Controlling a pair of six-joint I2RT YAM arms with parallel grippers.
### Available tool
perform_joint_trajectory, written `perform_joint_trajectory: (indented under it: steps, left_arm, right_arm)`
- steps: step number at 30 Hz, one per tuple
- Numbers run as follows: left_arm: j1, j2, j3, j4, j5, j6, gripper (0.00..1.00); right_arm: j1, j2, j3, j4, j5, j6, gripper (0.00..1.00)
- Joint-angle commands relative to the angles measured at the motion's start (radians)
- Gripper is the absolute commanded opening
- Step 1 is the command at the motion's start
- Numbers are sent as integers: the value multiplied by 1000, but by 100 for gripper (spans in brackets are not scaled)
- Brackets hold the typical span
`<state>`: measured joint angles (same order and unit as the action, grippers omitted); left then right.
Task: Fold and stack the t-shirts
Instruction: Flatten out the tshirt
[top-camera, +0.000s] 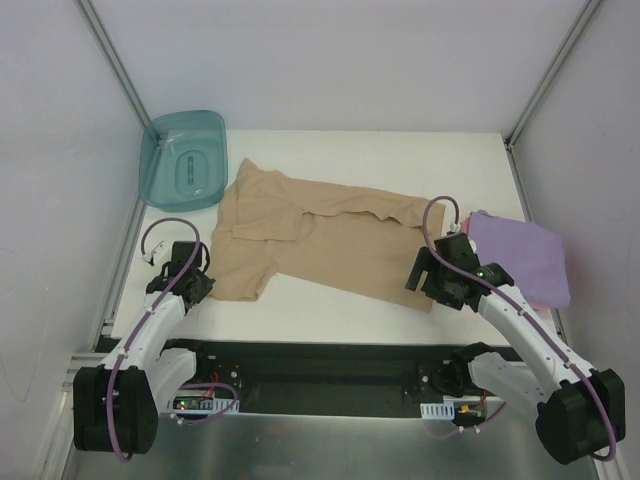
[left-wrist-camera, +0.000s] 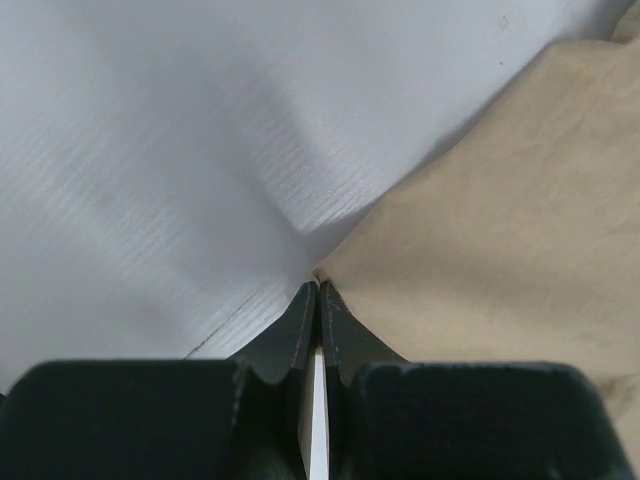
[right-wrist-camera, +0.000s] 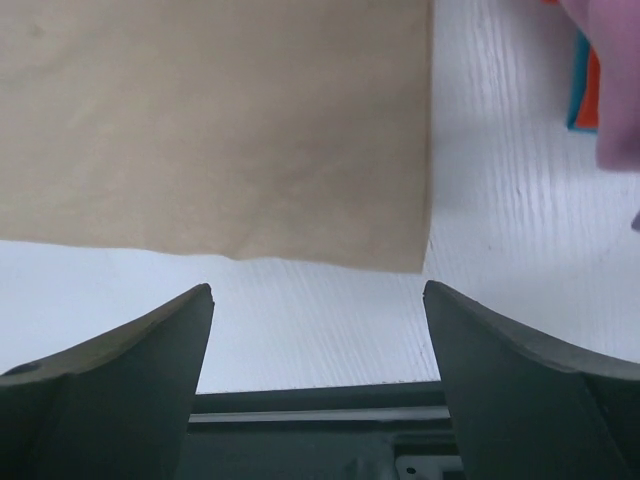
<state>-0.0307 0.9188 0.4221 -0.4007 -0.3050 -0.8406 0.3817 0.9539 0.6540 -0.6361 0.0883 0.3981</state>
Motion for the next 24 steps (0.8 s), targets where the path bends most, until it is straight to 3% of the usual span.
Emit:
perform_joint_trajectory:
  steps: [1,13,24]
  left_arm:
    - [11,14,-22,68,61,72,0]
    - [11,-81,-71,118,104,104,0]
    - [11,-64,-74,142,124,120,0]
  right_arm:
    - [6,-18,-48,-103,34,96,89]
    - [6,131,-68,-19,106,102,55]
    - [-1,253,-82,98,93,96,45]
